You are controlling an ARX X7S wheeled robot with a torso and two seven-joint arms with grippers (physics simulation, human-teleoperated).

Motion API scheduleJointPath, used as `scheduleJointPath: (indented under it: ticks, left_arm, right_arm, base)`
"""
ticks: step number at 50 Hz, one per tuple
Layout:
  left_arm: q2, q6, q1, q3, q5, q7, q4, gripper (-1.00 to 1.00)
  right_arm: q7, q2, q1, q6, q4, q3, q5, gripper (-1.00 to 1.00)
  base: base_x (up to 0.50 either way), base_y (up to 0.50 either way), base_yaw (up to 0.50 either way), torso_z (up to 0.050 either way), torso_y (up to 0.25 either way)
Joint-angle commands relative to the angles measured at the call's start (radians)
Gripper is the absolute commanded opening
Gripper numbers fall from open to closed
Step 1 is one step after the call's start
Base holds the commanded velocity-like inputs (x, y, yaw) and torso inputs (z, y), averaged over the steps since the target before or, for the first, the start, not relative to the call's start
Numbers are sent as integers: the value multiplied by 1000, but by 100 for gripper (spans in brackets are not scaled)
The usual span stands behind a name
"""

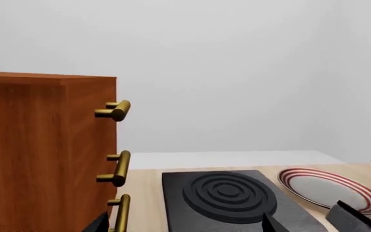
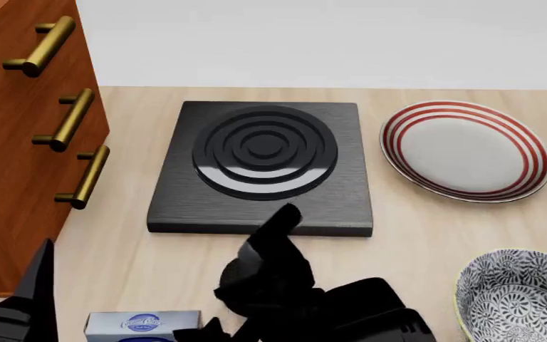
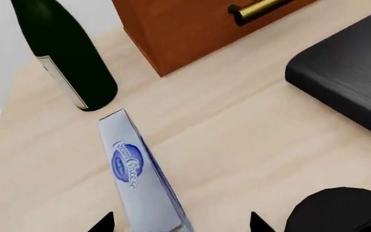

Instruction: Pick up the cream cheese and put it in the bowl.

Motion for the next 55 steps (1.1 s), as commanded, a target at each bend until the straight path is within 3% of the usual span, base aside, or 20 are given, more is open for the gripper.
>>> scheduleJointPath:
  ticks: [1, 20, 39, 50, 51, 55]
  left_arm:
    - [-2, 5, -1, -1, -4, -1, -6, 100]
    - [-2, 13, -5, -1, -10, 0, -22, 100]
    - [-6, 28, -1, -4, -12, 2, -35, 100]
    - [-10, 25, -1, -8, -20, -4, -32, 100]
    - [-10, 24, -2, -9, -21, -5, -30, 100]
    - [-12, 24, 0, -13, -26, -9, -23, 100]
  right_arm:
    - [6, -31, -2, -23, 33, -36, -30, 100]
    - [16, -66, 2, -66, 88, -111, -23, 100]
    - [95, -67, 11, -120, 125, -478, 297, 100]
    - [125, -67, 7, -140, 120, -621, 402, 100]
    - [128, -67, 7, -145, 120, -630, 408, -100]
    - [132, -67, 11, -148, 117, -657, 428, -100]
  base:
    - [0, 0, 0, 0, 0]
    - [0, 0, 0, 0, 0]
    - [1, 1, 1, 0, 0]
    - [1, 2, 3, 0, 0]
    - [0, 3, 3, 0, 0]
    - [0, 1, 2, 0, 0]
